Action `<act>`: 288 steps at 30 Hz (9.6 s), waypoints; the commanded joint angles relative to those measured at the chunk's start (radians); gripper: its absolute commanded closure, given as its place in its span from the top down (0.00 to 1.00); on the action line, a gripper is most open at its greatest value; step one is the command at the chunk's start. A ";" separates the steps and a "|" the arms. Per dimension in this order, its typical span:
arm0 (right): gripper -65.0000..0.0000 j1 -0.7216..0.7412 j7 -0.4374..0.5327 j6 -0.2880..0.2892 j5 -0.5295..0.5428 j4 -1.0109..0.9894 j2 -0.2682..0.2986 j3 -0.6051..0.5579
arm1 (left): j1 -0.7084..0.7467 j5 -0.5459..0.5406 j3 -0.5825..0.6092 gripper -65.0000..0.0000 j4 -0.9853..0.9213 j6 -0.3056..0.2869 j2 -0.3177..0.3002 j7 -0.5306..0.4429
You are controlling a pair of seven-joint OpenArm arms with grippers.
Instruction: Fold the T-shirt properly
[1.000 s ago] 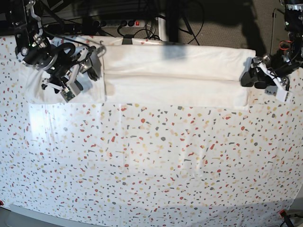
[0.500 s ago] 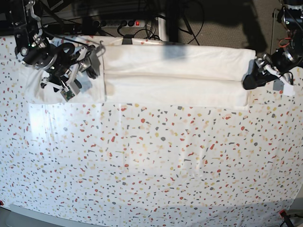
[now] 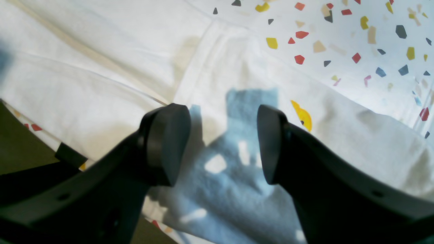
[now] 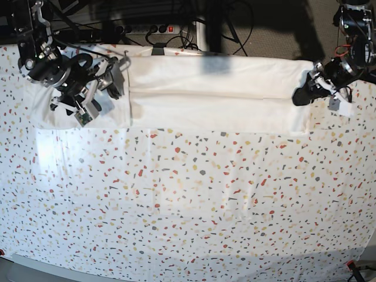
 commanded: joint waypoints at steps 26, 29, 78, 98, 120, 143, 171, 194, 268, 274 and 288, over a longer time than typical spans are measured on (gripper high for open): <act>0.54 -0.022 0.036 -0.060 -0.044 0.016 0.016 0.022 | -0.116 0.184 -0.002 0.00 0.072 0.024 -0.204 -0.011; 0.54 -0.022 0.052 -0.076 -0.045 0.016 0.016 0.022 | -0.080 0.113 -0.002 0.00 0.174 0.023 -0.172 0.076; 0.54 -0.023 0.020 -0.079 -0.040 0.016 0.016 0.035 | 0.010 0.546 0.487 0.45 0.568 0.135 0.304 -0.216; 0.54 0.092 -0.275 0.209 0.345 -0.382 0.025 0.485 | 0.002 0.644 0.283 0.45 0.568 0.136 0.261 -0.219; 0.54 0.314 -0.745 0.209 0.728 -0.784 -0.020 0.484 | 0.002 0.644 0.283 0.45 0.568 0.136 0.261 -0.219; 0.00 0.313 -0.605 0.209 0.745 -0.758 0.109 0.518 | 0.003 0.781 0.283 0.45 0.568 0.135 0.260 -0.215; 0.00 0.294 -0.738 0.209 0.823 -0.023 -0.464 0.398 | 0.068 0.986 0.360 0.45 0.309 0.135 0.249 -0.402; 0.15 0.294 -0.476 0.209 0.236 -0.060 -0.698 -0.098 | 0.068 0.986 0.450 0.45 0.316 0.135 0.248 -0.395; 0.00 0.095 0.023 0.209 -0.087 -0.256 -0.461 0.093 | -0.241 0.748 0.704 0.21 0.119 0.458 0.125 -0.522; 0.00 0.095 0.034 0.209 -0.143 -0.256 -0.587 0.093 | -0.321 0.750 0.704 0.21 0.085 0.457 0.124 -0.530; 0.00 0.060 0.011 0.209 -0.180 -0.044 -0.682 0.110 | -0.352 0.751 0.703 0.21 0.143 0.457 0.105 -0.492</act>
